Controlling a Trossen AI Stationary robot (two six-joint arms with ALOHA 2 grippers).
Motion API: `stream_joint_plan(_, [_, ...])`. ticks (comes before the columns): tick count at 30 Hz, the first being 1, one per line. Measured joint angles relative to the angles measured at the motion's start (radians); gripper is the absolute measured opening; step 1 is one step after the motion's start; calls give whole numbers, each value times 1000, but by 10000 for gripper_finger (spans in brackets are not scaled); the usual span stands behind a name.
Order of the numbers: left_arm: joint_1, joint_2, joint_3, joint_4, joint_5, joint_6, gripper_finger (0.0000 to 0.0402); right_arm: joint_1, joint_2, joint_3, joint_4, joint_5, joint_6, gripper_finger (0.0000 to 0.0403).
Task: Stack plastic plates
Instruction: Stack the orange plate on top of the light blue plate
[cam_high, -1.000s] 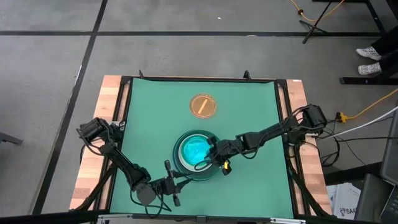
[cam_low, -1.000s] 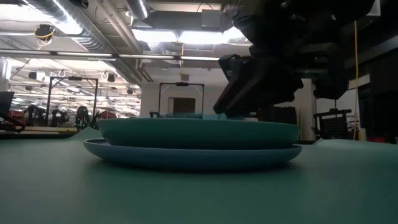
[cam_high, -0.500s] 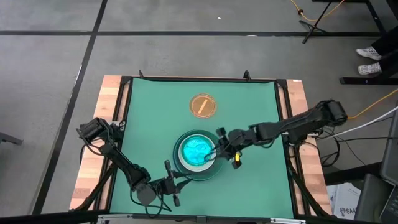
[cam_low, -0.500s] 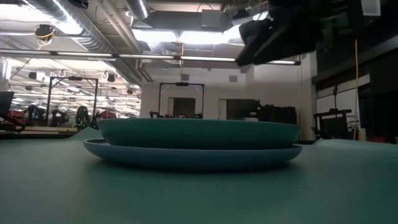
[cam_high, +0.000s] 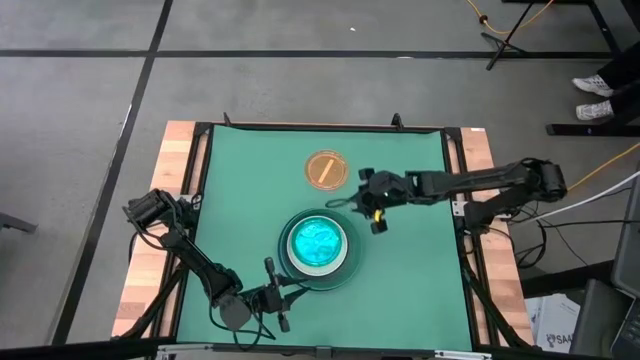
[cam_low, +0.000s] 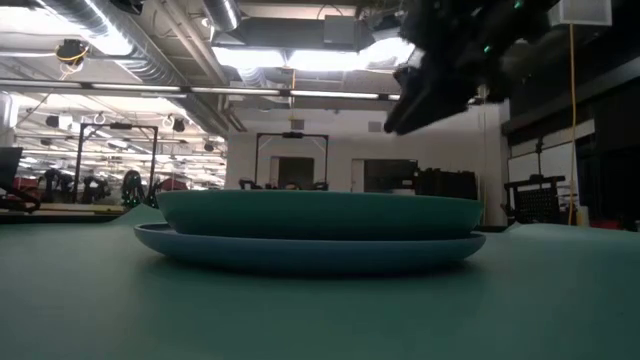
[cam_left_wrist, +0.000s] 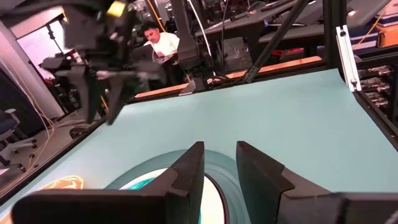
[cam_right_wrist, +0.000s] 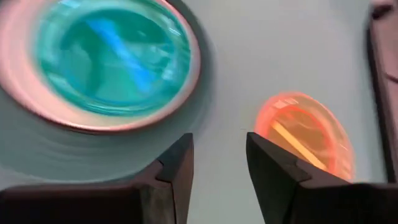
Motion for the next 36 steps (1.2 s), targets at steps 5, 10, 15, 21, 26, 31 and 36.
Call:
stream_joint_plan(5, [0,0,0,-2,0,0,87,-72,69,0,3,19,-20,140])
stream_joint_plan(10, [2,0,0,-2,-1,0,87,-116,158,0,3,60,-73,140])
stream_joint_plan(15, [2,0,0,-2,-1,0,87,-141,251,-1,72,159,-131,140])
stream_joint_plan(21, [4,0,0,-2,-1,0,87,-142,343,-1,188,235,-234,140])
stream_joint_plan(26, [4,0,0,-4,-2,0,87,-142,393,-1,234,235,-291,140])
stream_joint_plan(31, [4,0,0,-6,-2,0,87,-149,429,-1,312,251,-301,140])
stream_joint_plan(36, [4,0,0,-6,-2,0,87,-149,470,-1,380,233,-317,140])
